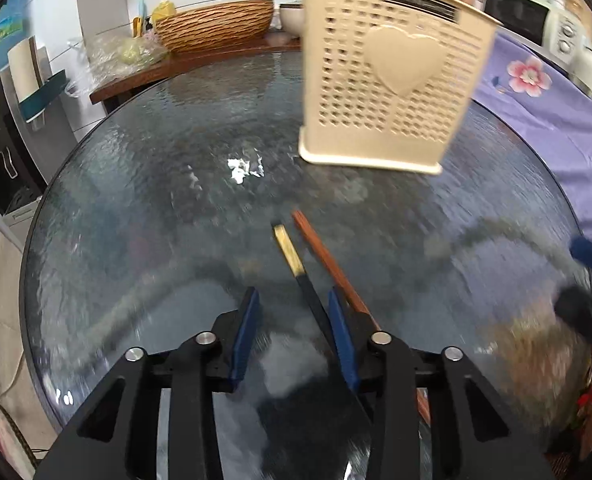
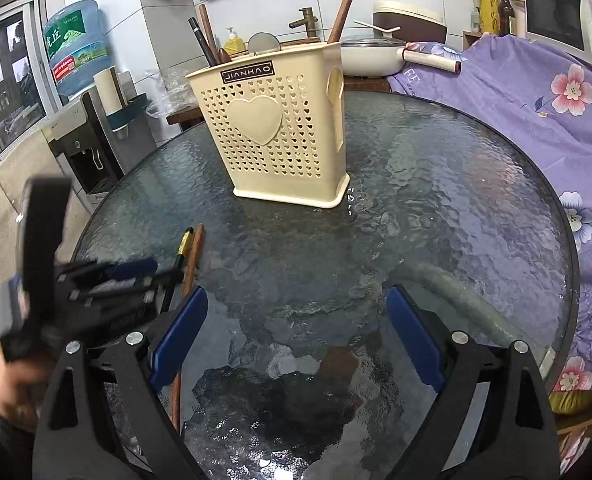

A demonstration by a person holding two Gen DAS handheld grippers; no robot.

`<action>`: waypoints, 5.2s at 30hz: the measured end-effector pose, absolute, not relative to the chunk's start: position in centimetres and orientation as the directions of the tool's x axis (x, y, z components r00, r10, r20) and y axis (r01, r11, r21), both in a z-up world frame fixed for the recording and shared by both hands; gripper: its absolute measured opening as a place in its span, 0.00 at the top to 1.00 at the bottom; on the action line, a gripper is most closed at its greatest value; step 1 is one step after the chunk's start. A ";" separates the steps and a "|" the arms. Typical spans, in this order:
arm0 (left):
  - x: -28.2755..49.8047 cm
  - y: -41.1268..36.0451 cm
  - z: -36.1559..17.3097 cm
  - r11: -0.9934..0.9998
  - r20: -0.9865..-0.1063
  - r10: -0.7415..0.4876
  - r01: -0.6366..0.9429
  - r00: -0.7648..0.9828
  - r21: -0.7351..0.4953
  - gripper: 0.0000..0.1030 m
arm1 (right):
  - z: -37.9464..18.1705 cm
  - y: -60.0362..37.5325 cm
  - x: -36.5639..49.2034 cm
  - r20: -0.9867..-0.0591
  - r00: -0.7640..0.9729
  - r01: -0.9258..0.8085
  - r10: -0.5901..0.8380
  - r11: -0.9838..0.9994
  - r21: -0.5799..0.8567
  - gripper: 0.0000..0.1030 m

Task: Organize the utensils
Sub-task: 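Move the left tool to the gold-tipped black chopstick while the right tool reaches a wooden chopstick, then grasp the gold-tipped black chopstick with the left tool while the right tool grasps the wooden chopstick, then lift both chopsticks upright and carry them over the cream caddy, then lower both chopsticks into the caddy and open both tools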

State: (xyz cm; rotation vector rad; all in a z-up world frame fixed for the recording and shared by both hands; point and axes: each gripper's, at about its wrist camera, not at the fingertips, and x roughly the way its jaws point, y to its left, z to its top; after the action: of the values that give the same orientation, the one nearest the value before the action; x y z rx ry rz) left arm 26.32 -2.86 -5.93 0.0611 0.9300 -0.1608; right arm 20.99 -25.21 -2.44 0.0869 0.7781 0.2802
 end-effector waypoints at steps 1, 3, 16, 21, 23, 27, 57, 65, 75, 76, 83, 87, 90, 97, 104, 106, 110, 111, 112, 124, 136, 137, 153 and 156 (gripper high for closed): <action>27.0 -2.6 -5.9 0.987 -0.804 -0.109 0.159 0.585 -0.018 0.73 | -2.4 -25.0 21.0 -0.683 0.673 -0.224 0.283 0.958 0.177 0.13; 27.8 -2.1 -5.9 0.988 -0.806 -0.113 0.148 0.582 -0.031 0.79 | -2.4 -24.3 21.1 -0.691 0.664 -0.243 0.285 0.957 0.161 0.13; 28.4 1.3 -5.7 0.987 -0.799 -0.151 0.134 0.582 -0.089 0.92 | -3.9 -16.8 24.2 -0.764 0.558 -0.401 0.323 0.911 0.092 0.23; 28.6 2.7 -5.8 0.985 -0.798 -0.172 0.128 0.577 -0.119 0.93 | -4.9 -13.7 26.0 -0.808 0.502 -0.439 0.308 0.896 0.069 0.39; 28.8 3.1 -5.8 0.984 -0.798 -0.178 0.126 0.576 -0.128 0.93 | -5.2 -12.7 26.6 -0.823 0.486 -0.448 0.294 0.892 0.054 0.47; 29.1 3.4 -5.7 0.982 -0.796 -0.189 0.133 0.575 -0.137 0.93 | -5.8 -11.2 27.6 -0.848 0.456 -0.450 0.270 0.892 0.042 0.58; 29.7 3.6 -5.9 0.978 -0.803 -0.204 0.153 0.560 -0.141 0.93 | -6.1 -9.6 31.2 -0.837 0.451 -0.460 0.310 0.884 0.079 0.92; 28.5 3.2 -3.9 0.971 -0.766 -0.235 0.178 0.598 -0.159 0.94 | -2.3 -13.2 30.2 -0.734 0.536 -0.426 0.417 0.884 0.191 0.92; 25.0 2.4 2.3 0.955 -0.649 -0.296 0.240 0.701 -0.177 0.94 | 3.5 -16.7 26.7 -0.579 0.644 -0.442 0.501 0.861 0.252 0.92; 24.7 2.3 2.8 0.953 -0.639 -0.300 0.250 0.708 -0.171 0.94 | 4.1 -16.9 26.3 -0.566 0.649 -0.447 0.508 0.857 0.257 0.92; 23.4 1.8 5.6 0.937 -0.591 -0.347 0.293 0.728 -0.189 0.94 | 7.4 -18.7 24.0 -0.492 0.691 -0.456 0.530 0.847 0.272 0.92; 22.9 1.4 7.1 0.934 -0.563 -0.354 0.307 0.746 -0.181 0.94 | 9.3 -19.7 23.1 -0.461 0.713 -0.460 0.529 0.848 0.263 0.92; 22.4 0.9 8.3 0.931 -0.537 -0.363 0.321 0.762 -0.173 0.94 | 10.5 -20.1 22.6 -0.436 0.728 -0.462 0.529 0.848 0.257 0.92; 21.6 0.4 10.4 0.925 -0.487 -0.378 0.341 0.787 -0.167 0.94 | 12.4 -20.6 22.2 -0.398 0.749 -0.468 0.530 0.848 0.248 0.92; 21.5 -0.2 11.5 0.918 -0.463 -0.395 0.362 0.793 -0.164 0.94 | 13.5 -21.0 22.5 -0.375 0.767 -0.462 0.521 0.854 0.241 0.92; 21.7 -0.3 11.7 0.914 -0.459 -0.404 0.367 0.791 -0.172 0.94 | 13.7 -21.1 22.6 -0.369 0.774 -0.459 0.515 0.857 0.233 0.92; 22.0 -0.5 12.4 0.907 -0.449 -0.419 0.381 0.789 -0.178 0.94 | 14.3 -21.3 22.9 -0.359 0.790 -0.448 0.497 0.868 0.214 0.92; 22.0 -0.6 12.7 0.907 -0.444 -0.420 0.382 0.791 -0.177 0.94 | 14.5 -21.4 22.9 -0.354 0.796 -0.443 0.491 0.871 0.211 0.92; 22.1 -0.7 13.1 0.907 -0.437 -0.420 0.384 0.795 -0.174 0.94 | 14.8 -21.6 23.1 -0.350 0.801 -0.439 0.485 0.874 0.208 0.92; 24.4 -2.2 21.1 0.921 -0.323 -0.388 0.376 0.863 -0.102 0.94 | 21.6 -23.7 26.1 -0.264 0.871 -0.379 0.415 0.908 0.177 0.92; 30.4 -3.4 25.7 0.951 -0.228 -0.306 0.285 0.924 -0.121 0.94 | 24.7 -24.5 30.9 -0.189 0.943 -0.252 0.274 0.958 0.135 0.92; 30.9 -3.5 25.4 0.953 -0.236 -0.299 0.278 0.925 -0.119 0.94 | 24.1 -24.6 31.5 -0.200 0.942 -0.245 0.271 0.959 0.144 0.92; 35.5 -5.1 13.8 0.957 -0.420 -0.288 0.250 0.860 -0.145 0.94 | 14.0 -24.2 35.0 -0.350 0.903 -0.204 0.251 0.965 0.164 0.92; 35.7 -5.3 12.4 0.958 -0.447 -0.285 0.248 0.848 -0.142 0.94 | 13.3 -24.3 35.1 -0.355 0.903 -0.196 0.243 0.967 0.165 0.92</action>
State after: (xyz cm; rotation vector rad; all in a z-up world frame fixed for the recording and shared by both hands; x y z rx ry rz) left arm 35.66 -5.33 12.37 -0.0801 0.4831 -0.2811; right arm 35.09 -24.27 13.25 0.1265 0.3830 0.2277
